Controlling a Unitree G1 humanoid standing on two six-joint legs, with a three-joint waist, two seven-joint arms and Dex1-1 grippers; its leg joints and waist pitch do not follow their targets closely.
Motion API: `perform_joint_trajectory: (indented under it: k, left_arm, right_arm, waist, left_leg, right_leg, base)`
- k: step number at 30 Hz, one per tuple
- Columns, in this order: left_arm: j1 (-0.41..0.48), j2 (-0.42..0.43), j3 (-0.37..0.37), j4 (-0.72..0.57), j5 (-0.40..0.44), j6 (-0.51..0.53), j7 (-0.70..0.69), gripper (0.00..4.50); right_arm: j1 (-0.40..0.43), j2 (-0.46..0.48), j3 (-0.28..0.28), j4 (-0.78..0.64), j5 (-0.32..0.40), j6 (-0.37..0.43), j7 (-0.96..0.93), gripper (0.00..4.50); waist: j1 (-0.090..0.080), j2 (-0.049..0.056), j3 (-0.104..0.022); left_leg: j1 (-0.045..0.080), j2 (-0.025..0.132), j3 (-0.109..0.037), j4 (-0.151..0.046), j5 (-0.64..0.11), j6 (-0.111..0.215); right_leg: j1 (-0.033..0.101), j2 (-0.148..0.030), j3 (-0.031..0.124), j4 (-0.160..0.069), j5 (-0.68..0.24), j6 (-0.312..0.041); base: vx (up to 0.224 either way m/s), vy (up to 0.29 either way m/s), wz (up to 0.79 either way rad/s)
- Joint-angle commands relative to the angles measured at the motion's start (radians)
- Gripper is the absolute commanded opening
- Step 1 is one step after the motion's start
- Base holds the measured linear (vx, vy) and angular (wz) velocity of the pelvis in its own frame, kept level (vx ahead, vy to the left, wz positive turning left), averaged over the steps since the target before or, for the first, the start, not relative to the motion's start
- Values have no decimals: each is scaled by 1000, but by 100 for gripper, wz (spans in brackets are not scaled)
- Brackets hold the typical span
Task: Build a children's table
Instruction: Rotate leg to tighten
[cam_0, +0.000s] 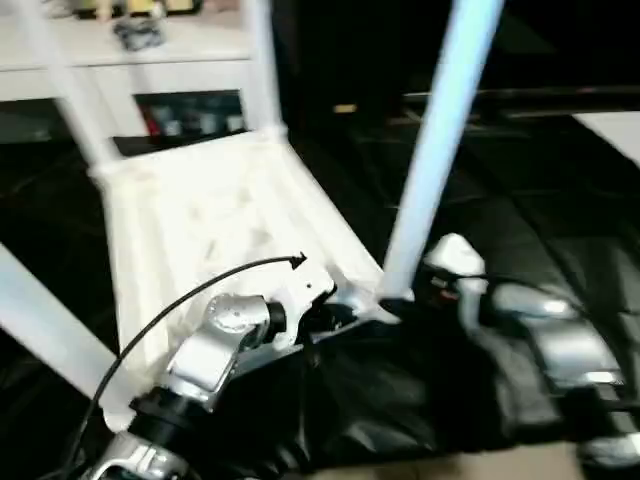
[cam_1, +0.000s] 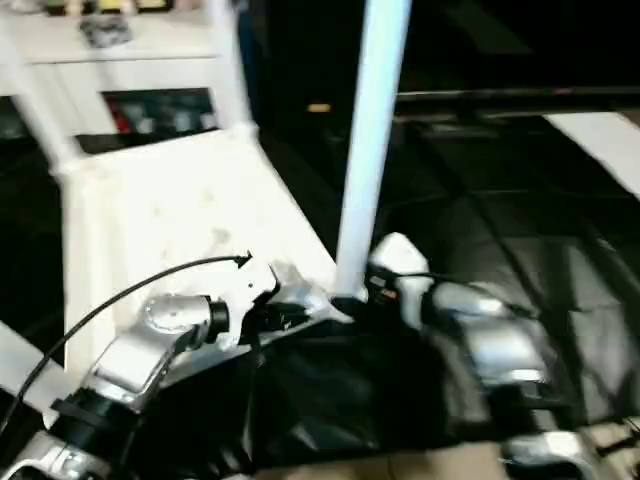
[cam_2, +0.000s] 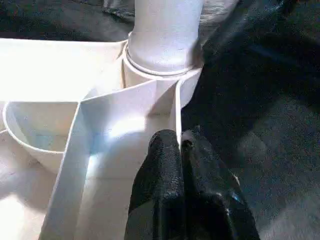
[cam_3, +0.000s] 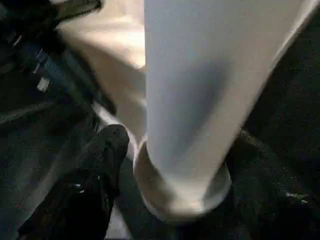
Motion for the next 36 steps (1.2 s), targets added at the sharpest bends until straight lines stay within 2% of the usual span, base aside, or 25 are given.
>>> perform_joint_trajectory:
  k: [1,3,5,10,11,12,13,14,15,16,21,23,24,26,27,28,29,31,32,35,36]
  left_arm:
    - [-11,14,29,-68,-49,-52,-44,0]
    - [-6,35,20,-77,-62,-55,-77,0]
    - [-4,72,11,-76,-73,-71,-125,0]
    - [2,99,5,-83,-91,-86,-191,0]
    - [6,105,1,-89,-101,-86,-213,0]
    - [9,111,-3,-97,-111,-86,-231,0]
    - [14,116,-7,-107,-126,-91,-255,0]
    - [15,118,-8,-110,-130,-92,-262,0]
    - [22,129,-17,-129,-158,-82,-296,0]
    - [22,129,-17,-129,-158,-82,-296,0]
    - [40,142,-25,-154,-189,-69,-346,0]
    - [45,145,-25,-154,-189,-71,-349,0]
    - [51,155,-31,-134,-161,-109,-338,0]
    - [51,157,-32,-109,-132,-151,-314,0]
    - [50,156,-27,-93,-121,-170,-296,0]
    - [49,154,-20,-79,-113,-186,-280,0]
    - [48,156,-9,-59,-109,-194,-265,0]
    - [56,173,-2,-47,-113,-183,-276,44]
    - [68,178,11,-54,-123,-187,-277,44]
    - [110,168,72,-110,-183,-181,-252,67]
    - [126,159,98,-146,-211,-168,-235,79]
  right_arm:
    - [21,-31,3,20,-2,12,49,326]
    - [23,-66,-11,21,9,17,62,326]
    - [26,-124,-53,20,47,32,84,326]
    - [14,-154,-111,49,62,27,54,326]
    - [4,-150,-129,64,63,18,32,326]
    - [-8,-140,-147,79,66,13,1,326]
    - [-32,-119,-172,109,65,8,-62,326]
    - [-39,-112,-179,119,65,7,-82,326]
    - [-56,-84,-187,137,67,-5,-146,326]
    - [-56,-84,-187,137,67,-5,-146,326]
    - [-70,13,-186,147,56,-17,-263,326]
    - [-72,33,-181,151,49,-25,-282,326]
    - [-78,76,-175,156,44,-31,-325,326]
    - [-82,98,-173,160,41,-33,-350,326]
    - [-86,112,-175,163,43,-34,-369,326]
    - [-89,125,-178,165,45,-36,-385,326]
    - [-94,146,-186,166,53,-36,-415,326]
    - [-96,182,-203,158,68,-27,-462,334]
    - [-92,198,-211,146,76,-20,-480,334]
    - [-66,236,-231,109,93,-7,-533,334]
    - [-53,248,-240,90,99,-2,-556,334]
  waist:
    - [0,-9,-64]
    - [2,-6,-64]
    - [3,-6,-63]
    - [9,-5,-57]
    - [10,-1,-57]
    - [11,-3,-57]
    - [11,0,-58]
    - [9,-2,-58]
    - [13,-2,-59]
    - [17,-1,-60]
    - [26,3,-62]
    - [26,-1,-63]
    - [26,3,-61]
    - [19,4,-61]
    - [16,4,-61]
    - [14,-4,-60]
    - [14,-1,-59]
    - [12,-4,-58]
    - [11,-5,-56]
    - [9,-4,-56]
    - [8,-8,-55]
  left_leg:
    - [17,46,-17,-67,-172,108]
    - [18,46,-16,-67,-168,113]
    - [20,48,-15,-67,-184,112]
    - [24,48,-11,-68,-235,84]
    - [25,48,-11,-69,-237,80]
    - [26,47,-11,-69,-238,71]
    - [26,47,-11,-70,-238,68]
    - [24,46,-11,-70,-229,61]
    - [29,47,-10,-69,-230,59]
    - [32,47,-7,-66,-222,58]
    - [26,47,-5,-66,-161,64]
    - [25,46,-4,-65,-156,63]
    - [26,47,-5,-66,-161,59]
    - [23,45,-6,-67,-174,53]
    - [27,45,-6,-68,-191,48]
    - [26,45,-5,-67,-193,47]
    - [26,45,-6,-69,-198,43]
    - [26,44,-8,-72,-219,28]
    - [25,45,-8,-75,-226,20]
    - [27,45,-7,-75,-233,11]
    - [24,46,-7,-75,-231,13]
  right_leg:
    - [45,-40,24,-53,-131,-257]
    - [46,-39,22,-52,-120,-270]
    - [47,-37,21,-53,-134,-273]
    - [41,-40,23,-62,-240,-253]
    - [40,-40,23,-63,-247,-250]
    - [38,-40,23,-64,-259,-247]
    - [39,-40,23,-63,-259,-247]
    - [39,-40,22,-62,-256,-247]
    - [37,-37,22,-62,-254,-245]
    - [33,-39,24,-61,-246,-248]
    - [37,-37,23,-48,-189,-251]
    - [38,-36,23,-47,-184,-250]
    - [37,-37,23,-47,-193,-245]
    - [39,-36,23,-48,-203,-237]
    - [36,-36,24,-52,-219,-231]
    - [36,-37,25,-53,-224,-228]
    - [36,-38,25,-52,-235,-226]
    - [35,-40,27,-53,-286,-210]
    - [34,-41,27,-56,-305,-200]
    - [31,-41,29,-55,-304,-199]
    - [32,-39,30,-52,-289,-204]
  base:
    - [0,0,0]
    - [0,0,0]
    - [0,0,0]
    - [0,0,0]
    - [0,0,0]
    - [0,0,0]
    - [0,0,0]
    - [0,0,0]
    - [0,0,0]
    - [0,0,0]
    - [0,0,0]
    - [0,0,0]
    - [0,0,0]
    - [0,0,0]
    - [0,0,0]
    - [0,0,0]
    - [0,0,0]
    - [0,0,0]
    - [0,0,0]
    - [0,0,0]
    - [0,0,0]
